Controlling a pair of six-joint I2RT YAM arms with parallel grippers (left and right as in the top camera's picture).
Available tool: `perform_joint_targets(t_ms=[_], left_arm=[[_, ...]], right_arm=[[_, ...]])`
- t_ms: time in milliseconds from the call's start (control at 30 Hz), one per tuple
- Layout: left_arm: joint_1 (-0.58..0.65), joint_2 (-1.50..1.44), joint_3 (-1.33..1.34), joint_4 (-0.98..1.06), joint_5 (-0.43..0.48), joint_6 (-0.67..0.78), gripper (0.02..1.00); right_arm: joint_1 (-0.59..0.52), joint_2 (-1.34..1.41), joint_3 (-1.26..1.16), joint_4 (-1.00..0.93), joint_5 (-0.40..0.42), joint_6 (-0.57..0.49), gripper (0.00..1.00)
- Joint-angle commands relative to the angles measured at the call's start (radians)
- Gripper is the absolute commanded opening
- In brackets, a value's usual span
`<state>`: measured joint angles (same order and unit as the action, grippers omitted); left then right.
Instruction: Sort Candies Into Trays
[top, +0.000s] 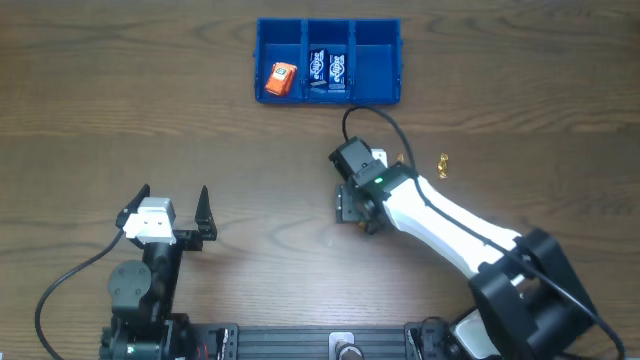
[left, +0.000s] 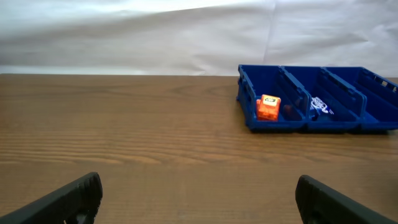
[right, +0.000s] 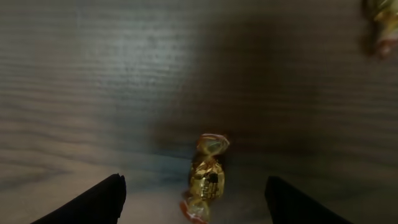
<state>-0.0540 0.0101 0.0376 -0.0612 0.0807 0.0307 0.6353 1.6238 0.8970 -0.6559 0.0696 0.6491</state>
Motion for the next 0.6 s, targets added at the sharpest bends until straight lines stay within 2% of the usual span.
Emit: perform_joint_targets(t_ms=[33, 267, 400, 600], left_arm=[[0.004, -0.006, -0.031, -0.012, 0.014, 0.011, 0.998], [0.004, -0.006, -0.031, -0.012, 0.014, 0.011, 0.998], [0.004, -0.006, -0.031, -0.012, 0.014, 0.011, 0.996], [0.004, -0.006, -0.031, -0.012, 0.014, 0.011, 0.998]], right_arm=[[0.011, 0.047, -0.004, 0.001, 0.002, 0.043, 0.730], [0.011, 0.087, -0.004, 0.014, 0.002, 0.045, 0.695], [0.010, 0.089, -0.004, 0.024, 0.003, 0.055, 0.619], [0.010, 0.089, -0.004, 0.024, 0.003, 0.059, 0.321]])
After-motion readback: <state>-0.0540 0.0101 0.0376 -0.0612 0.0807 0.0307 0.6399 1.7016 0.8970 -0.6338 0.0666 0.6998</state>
